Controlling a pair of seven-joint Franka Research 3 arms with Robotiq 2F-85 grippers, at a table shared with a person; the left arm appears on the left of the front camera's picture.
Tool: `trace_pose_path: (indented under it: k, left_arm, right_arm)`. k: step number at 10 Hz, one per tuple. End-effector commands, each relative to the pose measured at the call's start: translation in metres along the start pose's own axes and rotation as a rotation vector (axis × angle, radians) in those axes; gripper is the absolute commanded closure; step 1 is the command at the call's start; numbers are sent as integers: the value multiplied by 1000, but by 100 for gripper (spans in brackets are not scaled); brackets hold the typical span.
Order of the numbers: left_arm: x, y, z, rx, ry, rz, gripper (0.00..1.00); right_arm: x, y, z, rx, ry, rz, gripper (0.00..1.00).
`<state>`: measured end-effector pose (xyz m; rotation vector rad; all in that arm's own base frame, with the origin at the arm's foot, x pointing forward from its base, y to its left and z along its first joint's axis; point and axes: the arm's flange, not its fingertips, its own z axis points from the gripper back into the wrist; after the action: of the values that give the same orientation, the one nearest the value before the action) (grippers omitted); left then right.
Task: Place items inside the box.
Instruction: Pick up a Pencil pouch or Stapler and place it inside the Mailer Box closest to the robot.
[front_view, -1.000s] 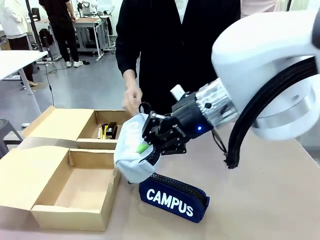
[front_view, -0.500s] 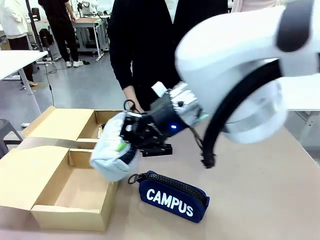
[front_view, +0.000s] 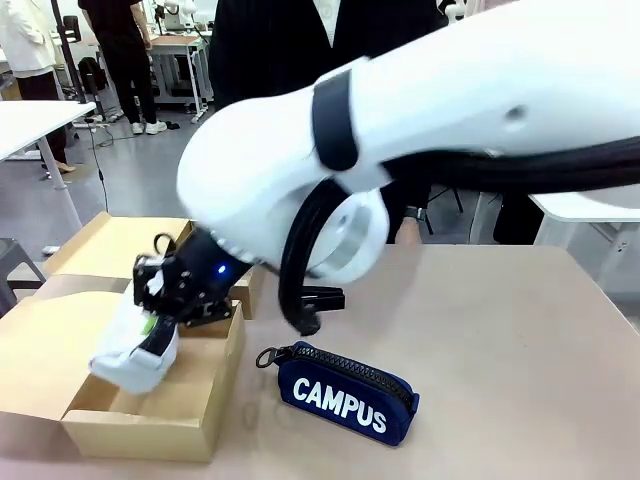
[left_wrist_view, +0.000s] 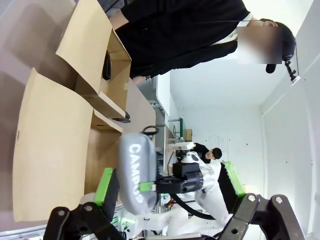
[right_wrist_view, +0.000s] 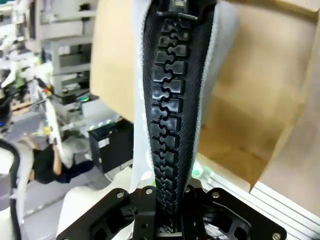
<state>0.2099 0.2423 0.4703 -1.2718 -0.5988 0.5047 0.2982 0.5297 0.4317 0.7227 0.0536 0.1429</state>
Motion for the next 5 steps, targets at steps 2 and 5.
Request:
trace_pose_path:
  k: [2, 5]
  left_arm:
    - [0, -1, 1, -24, -5, -19, 0]
    - [0, -1, 1, -24, -5, -19, 0]
  right_arm:
    - [9, 41, -35, -102, -42, -42, 94]
    - [28, 31, -56, -170, -86, -80, 94]
